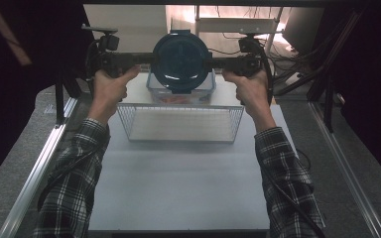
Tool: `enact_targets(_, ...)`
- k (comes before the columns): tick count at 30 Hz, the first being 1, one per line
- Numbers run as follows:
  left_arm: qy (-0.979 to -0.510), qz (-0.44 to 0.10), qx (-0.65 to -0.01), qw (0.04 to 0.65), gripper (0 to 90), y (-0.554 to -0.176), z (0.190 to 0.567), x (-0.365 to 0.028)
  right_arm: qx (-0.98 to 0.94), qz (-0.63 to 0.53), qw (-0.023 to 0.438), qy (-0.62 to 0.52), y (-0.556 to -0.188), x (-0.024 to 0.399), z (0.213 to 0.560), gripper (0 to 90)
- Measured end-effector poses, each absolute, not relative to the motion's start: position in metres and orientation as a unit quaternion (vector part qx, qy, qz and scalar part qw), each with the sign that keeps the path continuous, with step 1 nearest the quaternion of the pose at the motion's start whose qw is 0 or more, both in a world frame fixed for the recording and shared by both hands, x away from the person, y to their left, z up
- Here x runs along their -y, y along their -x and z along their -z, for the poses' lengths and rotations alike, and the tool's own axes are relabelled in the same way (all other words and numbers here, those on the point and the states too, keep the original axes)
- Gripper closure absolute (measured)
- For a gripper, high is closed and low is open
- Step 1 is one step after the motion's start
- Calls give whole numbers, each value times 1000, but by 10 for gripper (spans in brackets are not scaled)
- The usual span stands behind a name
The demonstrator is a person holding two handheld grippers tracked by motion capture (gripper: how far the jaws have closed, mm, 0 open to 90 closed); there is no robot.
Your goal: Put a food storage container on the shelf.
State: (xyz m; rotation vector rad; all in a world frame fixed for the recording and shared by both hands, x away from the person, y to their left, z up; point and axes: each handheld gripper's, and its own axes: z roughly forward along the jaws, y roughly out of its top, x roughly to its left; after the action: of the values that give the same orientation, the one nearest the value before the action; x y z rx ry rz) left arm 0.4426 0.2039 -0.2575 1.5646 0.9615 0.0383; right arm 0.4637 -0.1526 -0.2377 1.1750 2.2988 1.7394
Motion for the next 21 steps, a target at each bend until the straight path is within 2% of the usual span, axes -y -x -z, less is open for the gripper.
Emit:
enact_targets(6,-683,-42,-423,594,536,-443,257,-203,-736,-560,13,-380,-466,151,237,540)
enact_targets(8,-689,-56,-429,581,572,-443,257,-200,-735,-562,14,-379,-467,149,238,516)
enact_targets(13,-678,-45,-437,589,577,-450,268,-199,-725,-561,15,-399,-474,147,242,452)
enact_targets(21,-665,-51,-448,595,552,-450,268,-194,-713,-554,35,-429,-478,149,248,515)
